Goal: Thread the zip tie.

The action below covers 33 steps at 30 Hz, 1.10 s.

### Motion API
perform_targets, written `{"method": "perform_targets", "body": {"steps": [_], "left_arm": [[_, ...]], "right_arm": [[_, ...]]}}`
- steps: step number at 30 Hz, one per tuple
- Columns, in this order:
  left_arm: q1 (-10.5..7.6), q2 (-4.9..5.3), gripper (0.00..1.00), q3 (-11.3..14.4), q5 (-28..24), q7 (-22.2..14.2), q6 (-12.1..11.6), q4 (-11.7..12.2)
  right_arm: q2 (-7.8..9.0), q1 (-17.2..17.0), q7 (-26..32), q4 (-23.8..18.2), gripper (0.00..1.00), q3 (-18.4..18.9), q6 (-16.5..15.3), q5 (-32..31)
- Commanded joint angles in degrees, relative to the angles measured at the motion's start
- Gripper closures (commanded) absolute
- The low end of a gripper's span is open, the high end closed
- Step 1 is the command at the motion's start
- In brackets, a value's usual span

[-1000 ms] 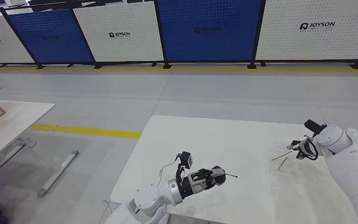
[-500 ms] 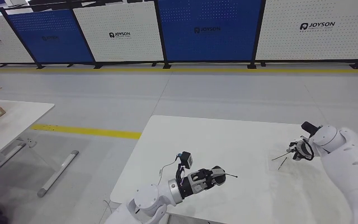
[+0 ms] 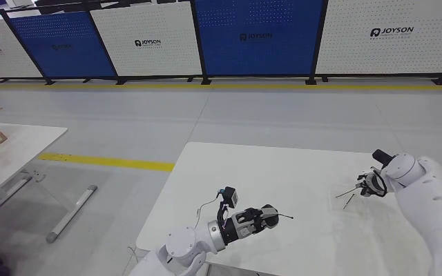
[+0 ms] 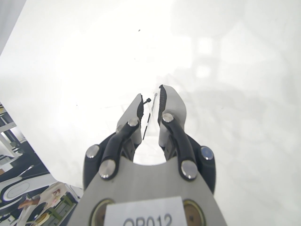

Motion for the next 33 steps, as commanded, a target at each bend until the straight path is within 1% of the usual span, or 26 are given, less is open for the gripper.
{"method": "perform_targets", "body": {"steps": [1,5,8,12,18,30,33], "left_arm": [[0.0,0.0,1.0,0.0,0.0,0.0,0.0,0.0],[0.0,0.0,1.0,0.0,0.0,0.0,0.0,0.0],[0.0,0.0,1.0,0.0,0.0,0.0,0.0,0.0],[0.0,0.0,1.0,0.0,0.0,0.0,0.0,0.0],[0.0,0.0,1.0,0.0,0.0,0.0,0.0,0.0],[0.0,0.0,1.0,0.0,0.0,0.0,0.0,0.0],[0.0,0.0,1.0,0.0,0.0,0.0,0.0,0.0]], "right_arm": [[-0.12,0.2,0.0,0.4,0.84,0.0,-0.1,-0.1],[-0.36,0.6,-0.1,1.0,0.84,-0.1,-0.3,-0.2],[-0.52,0.8,-0.2,1.4,0.87,-0.1,-0.3,-0.3],[-0.69,1.1,-0.4,1.9,0.88,-0.1,-0.4,-0.6],[-0.87,1.4,-0.6,2.4,1.0,-0.1,-0.6,-0.8],[-0.8,1.6,-1.1,2.6,1.0,0.5,-1.4,-1.0],[-0.62,1.5,-1.0,2.5,1.0,0.8,-2.4,-0.9]]}}
